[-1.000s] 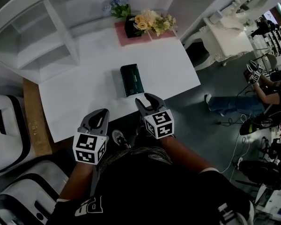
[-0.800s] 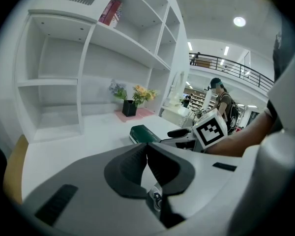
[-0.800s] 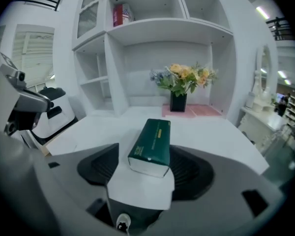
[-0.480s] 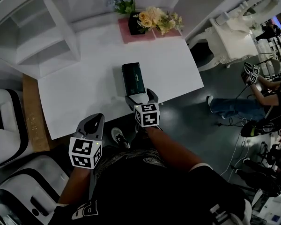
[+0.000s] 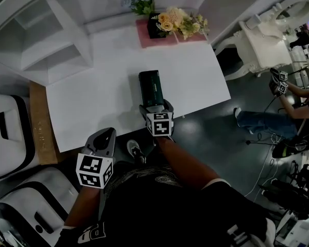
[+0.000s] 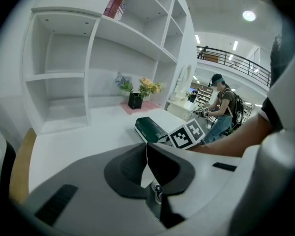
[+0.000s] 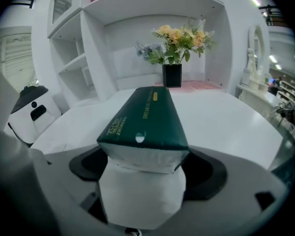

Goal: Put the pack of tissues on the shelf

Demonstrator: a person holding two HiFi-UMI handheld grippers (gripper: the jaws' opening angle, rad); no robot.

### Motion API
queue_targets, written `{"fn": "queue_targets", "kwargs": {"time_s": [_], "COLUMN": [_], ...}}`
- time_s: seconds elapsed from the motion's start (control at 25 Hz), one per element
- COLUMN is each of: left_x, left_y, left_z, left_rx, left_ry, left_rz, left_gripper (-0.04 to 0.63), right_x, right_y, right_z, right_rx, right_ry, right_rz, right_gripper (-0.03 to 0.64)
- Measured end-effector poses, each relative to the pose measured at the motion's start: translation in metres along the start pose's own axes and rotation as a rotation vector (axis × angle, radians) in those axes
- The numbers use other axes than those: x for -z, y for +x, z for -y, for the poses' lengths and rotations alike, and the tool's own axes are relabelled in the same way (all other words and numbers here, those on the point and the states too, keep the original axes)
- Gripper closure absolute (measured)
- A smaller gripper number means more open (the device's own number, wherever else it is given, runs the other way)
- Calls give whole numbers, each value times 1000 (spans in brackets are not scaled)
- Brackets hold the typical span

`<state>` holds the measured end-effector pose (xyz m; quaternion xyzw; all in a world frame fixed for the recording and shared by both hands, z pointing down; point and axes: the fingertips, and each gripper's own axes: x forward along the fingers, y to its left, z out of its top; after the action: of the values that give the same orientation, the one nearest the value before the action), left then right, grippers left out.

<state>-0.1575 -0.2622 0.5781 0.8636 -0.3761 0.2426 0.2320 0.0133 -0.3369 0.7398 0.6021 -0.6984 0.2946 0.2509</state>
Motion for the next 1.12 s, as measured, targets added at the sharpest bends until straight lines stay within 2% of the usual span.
{"fn": "queue_targets", "kwargs": {"time_s": [0.28, 0.84, 1.12], "left_x": [-10, -42, -68], "left_y": [3, 11, 21], "left_z": [-2, 6, 15], "left_rx": [-10, -36, -59], "left_ry": [3, -9, -42], "left_rz": [7, 87, 151], "left_gripper": [580, 580, 580], "right_x": [-4, -40, -52], "right_y": [0, -31, -44], "right_z": [5, 23, 33], "right_rx": [-32, -110, -226], "right_ry": [-34, -95, -99], "right_rz": [10, 21, -26], "right_gripper": [170, 176, 184]}}
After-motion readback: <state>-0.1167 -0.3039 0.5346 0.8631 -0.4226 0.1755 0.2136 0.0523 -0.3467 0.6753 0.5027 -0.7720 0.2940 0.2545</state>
